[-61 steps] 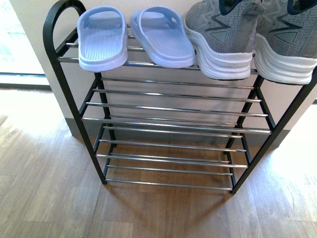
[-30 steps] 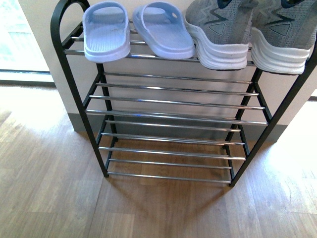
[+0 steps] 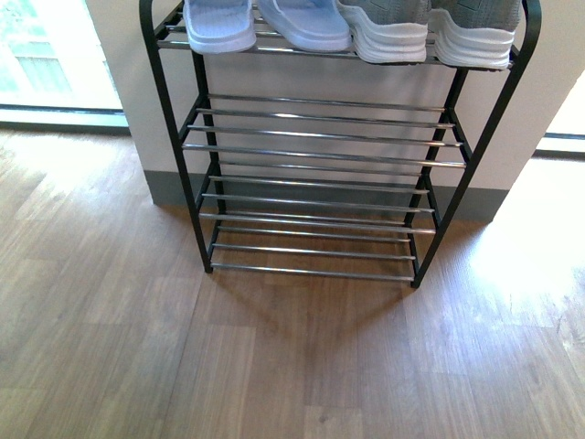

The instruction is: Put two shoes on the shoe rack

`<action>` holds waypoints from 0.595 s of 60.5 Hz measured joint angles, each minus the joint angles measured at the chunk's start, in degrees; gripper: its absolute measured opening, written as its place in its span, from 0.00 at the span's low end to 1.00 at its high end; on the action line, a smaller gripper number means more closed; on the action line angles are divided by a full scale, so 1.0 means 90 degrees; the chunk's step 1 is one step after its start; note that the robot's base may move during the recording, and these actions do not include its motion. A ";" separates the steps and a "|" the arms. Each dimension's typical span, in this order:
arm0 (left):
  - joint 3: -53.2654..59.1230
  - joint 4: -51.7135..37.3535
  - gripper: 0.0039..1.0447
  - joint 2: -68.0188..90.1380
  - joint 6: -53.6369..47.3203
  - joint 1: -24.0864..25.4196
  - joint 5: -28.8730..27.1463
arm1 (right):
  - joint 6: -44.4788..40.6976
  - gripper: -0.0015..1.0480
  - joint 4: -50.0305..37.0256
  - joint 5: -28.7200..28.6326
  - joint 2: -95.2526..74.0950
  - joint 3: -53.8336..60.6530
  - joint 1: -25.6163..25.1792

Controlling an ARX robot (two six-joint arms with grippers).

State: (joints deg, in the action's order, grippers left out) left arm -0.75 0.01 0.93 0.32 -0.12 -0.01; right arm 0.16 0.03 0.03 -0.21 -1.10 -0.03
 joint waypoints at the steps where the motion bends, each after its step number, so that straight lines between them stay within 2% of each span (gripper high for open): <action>1: 0.0000 0.0000 0.91 0.0000 0.0000 0.0000 0.0000 | 0.0000 0.91 0.0000 0.0000 -0.0002 0.0000 0.0000; 36: 0.0000 0.0000 0.91 0.0000 0.0000 0.0000 0.0000 | 0.0000 0.91 0.0000 0.0000 0.0000 0.0000 0.0000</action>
State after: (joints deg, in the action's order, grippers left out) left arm -0.75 0.01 0.93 0.32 -0.12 -0.01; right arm 0.16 0.03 0.03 -0.21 -1.10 -0.03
